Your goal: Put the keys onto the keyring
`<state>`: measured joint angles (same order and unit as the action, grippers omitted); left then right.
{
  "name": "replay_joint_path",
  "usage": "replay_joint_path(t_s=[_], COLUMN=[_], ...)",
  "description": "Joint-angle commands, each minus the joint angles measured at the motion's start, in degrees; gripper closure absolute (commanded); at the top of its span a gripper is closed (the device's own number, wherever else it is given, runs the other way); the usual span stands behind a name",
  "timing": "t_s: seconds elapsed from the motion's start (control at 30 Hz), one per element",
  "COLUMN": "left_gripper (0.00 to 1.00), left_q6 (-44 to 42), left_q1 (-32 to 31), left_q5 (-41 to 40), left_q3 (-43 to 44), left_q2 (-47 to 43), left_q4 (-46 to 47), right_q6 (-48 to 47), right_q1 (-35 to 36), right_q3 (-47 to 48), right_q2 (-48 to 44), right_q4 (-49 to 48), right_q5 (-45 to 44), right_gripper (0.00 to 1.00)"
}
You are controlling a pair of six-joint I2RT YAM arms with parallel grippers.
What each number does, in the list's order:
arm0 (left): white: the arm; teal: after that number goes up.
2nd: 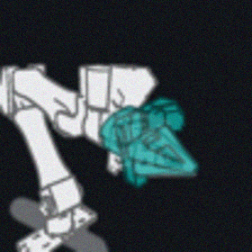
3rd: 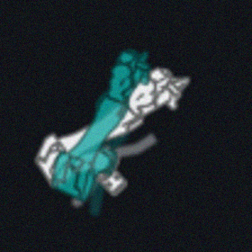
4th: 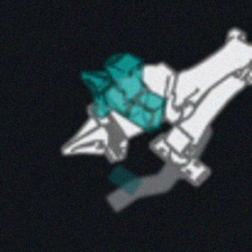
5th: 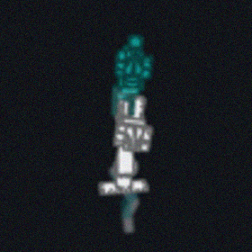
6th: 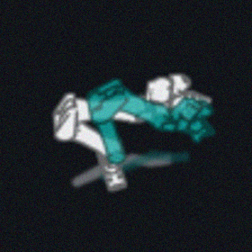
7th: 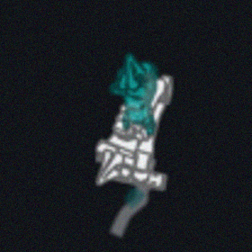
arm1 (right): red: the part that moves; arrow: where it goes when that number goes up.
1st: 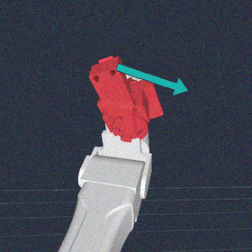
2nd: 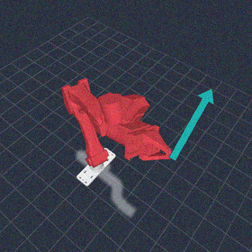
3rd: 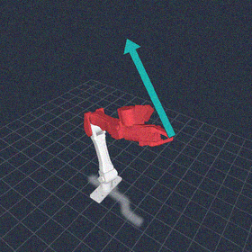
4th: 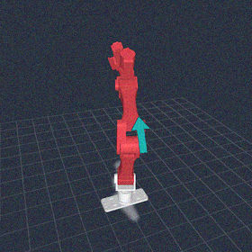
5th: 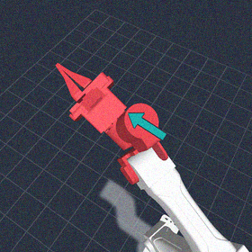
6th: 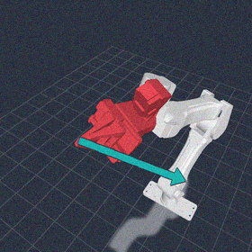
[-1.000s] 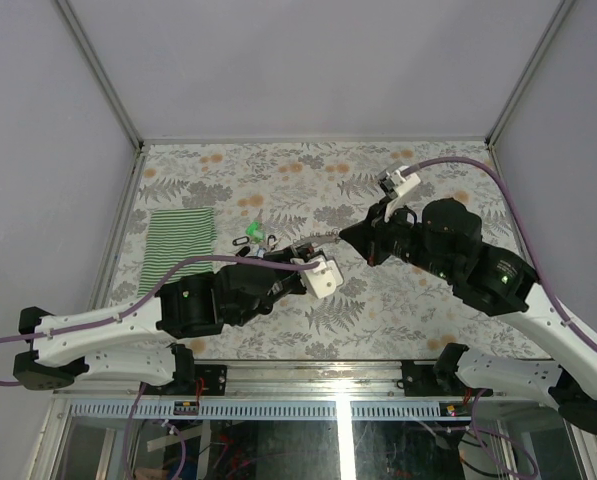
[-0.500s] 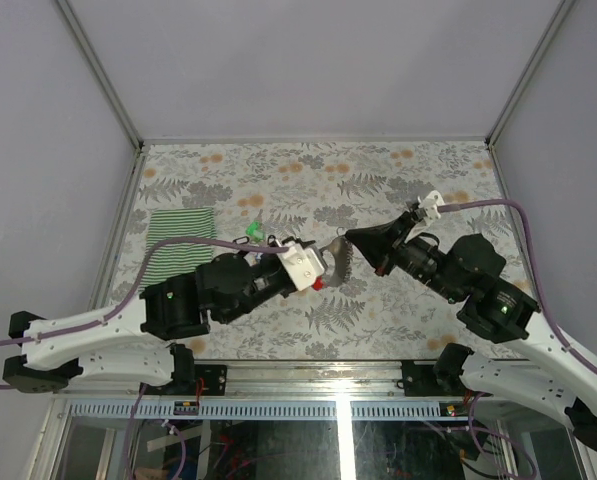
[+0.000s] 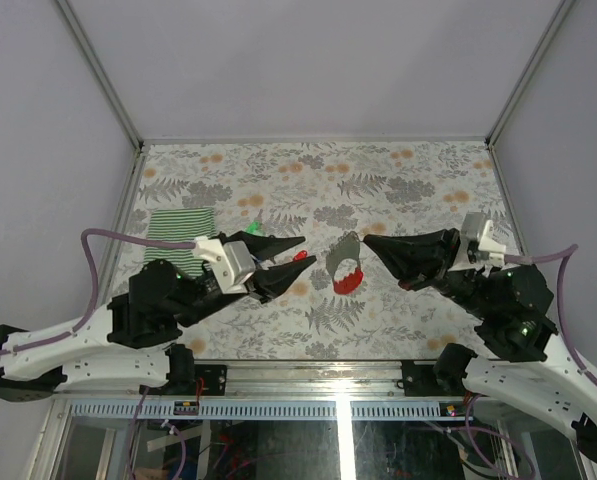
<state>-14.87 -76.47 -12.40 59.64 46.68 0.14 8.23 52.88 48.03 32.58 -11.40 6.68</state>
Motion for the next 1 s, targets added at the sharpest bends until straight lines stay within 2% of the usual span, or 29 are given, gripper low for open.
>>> replay_joint_path(t_s=[0.0, 0.3, 0.63, 0.97], left_gripper=[0.64, 0.69, 0.74, 0.75], left_q6=[2.38, 2.60, 2.20, 1.37], left_q1=[-0.18, -0.21, -0.17, -0.20], left_q5=[7.58, 17.20, 17.93, 15.91], left_q3=[-2.25, 0.50, 0.60, 0.66], left_q2=[-1.39, 2.07, 3.21, 3.84], left_q4=[13.40, 13.97, 15.41, 15.06], right_q6=[-3.11, -2.49, -2.76, -2.79], right_q1=[0.03, 0.04, 0.03, 0.05], right_q3=[2.84, 6.51, 7.36, 7.79], right_q2=[-0.51, 1.78, 3.53, 3.99], right_q4=[-8.63, -9.36, -9.13, -8.62], right_q5=[10.18, 17.04, 19.72, 21.63], right_gripper=[1.00, 1.00, 1.00, 1.00])
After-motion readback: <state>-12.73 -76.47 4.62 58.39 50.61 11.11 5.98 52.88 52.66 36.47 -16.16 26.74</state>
